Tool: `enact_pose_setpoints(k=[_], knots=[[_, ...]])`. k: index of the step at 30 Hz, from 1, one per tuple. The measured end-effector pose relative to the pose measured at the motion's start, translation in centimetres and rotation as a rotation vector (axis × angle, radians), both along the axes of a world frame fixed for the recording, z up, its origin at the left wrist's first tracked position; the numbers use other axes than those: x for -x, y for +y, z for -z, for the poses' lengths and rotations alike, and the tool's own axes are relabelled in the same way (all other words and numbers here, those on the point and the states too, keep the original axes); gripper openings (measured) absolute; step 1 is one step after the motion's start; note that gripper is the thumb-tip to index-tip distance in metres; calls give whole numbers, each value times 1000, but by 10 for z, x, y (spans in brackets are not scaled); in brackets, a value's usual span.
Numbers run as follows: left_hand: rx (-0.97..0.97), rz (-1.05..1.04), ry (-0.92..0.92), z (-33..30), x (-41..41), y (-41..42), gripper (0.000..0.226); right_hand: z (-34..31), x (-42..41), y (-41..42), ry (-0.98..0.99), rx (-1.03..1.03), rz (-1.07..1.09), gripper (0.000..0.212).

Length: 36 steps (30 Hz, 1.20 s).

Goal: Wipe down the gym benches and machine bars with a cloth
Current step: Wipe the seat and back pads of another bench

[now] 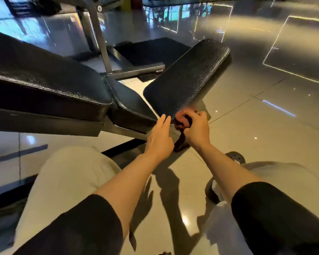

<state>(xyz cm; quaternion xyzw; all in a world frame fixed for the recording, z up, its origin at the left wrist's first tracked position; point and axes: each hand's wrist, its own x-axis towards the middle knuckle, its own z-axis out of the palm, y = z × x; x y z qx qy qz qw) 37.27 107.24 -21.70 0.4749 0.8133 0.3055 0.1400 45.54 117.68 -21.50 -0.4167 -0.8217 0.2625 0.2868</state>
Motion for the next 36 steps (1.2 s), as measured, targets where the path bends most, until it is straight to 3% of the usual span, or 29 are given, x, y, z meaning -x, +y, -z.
enact_pose_setpoints(k=[5,9,12,15,18,21,25,28,31,34,36], knots=[[44,67,38,0,5,6,64,-10,-2,7,-110,23,-93,38],[-179,85,-43,-21,-5,16,36,-19,-15,5,203,135,6,36],[-215,76,-228,-46,-18,23,28,-39,-38,-5,439,204,-21,32],[-240,99,-285,-67,-30,31,15,-52,-62,-11,535,251,-49,35],[-296,168,-302,-93,-38,40,12,-66,-79,-10,653,270,-28,41],[-333,290,-306,-116,-46,48,22,-77,-90,-7,714,158,24,40],[-382,402,-273,-117,-58,56,49,-81,-102,-4,647,21,160,40],[-464,394,-396,-111,-73,63,28,-78,-116,-7,589,-9,199,39],[-515,363,-536,-113,-84,75,15,-85,-141,-5,355,-53,268,35],[-546,371,-443,-115,-98,86,24,-112,-176,-1,67,-185,339,36],[-528,423,-337,-117,-113,90,19,-132,-198,-2,52,-155,370,33]])
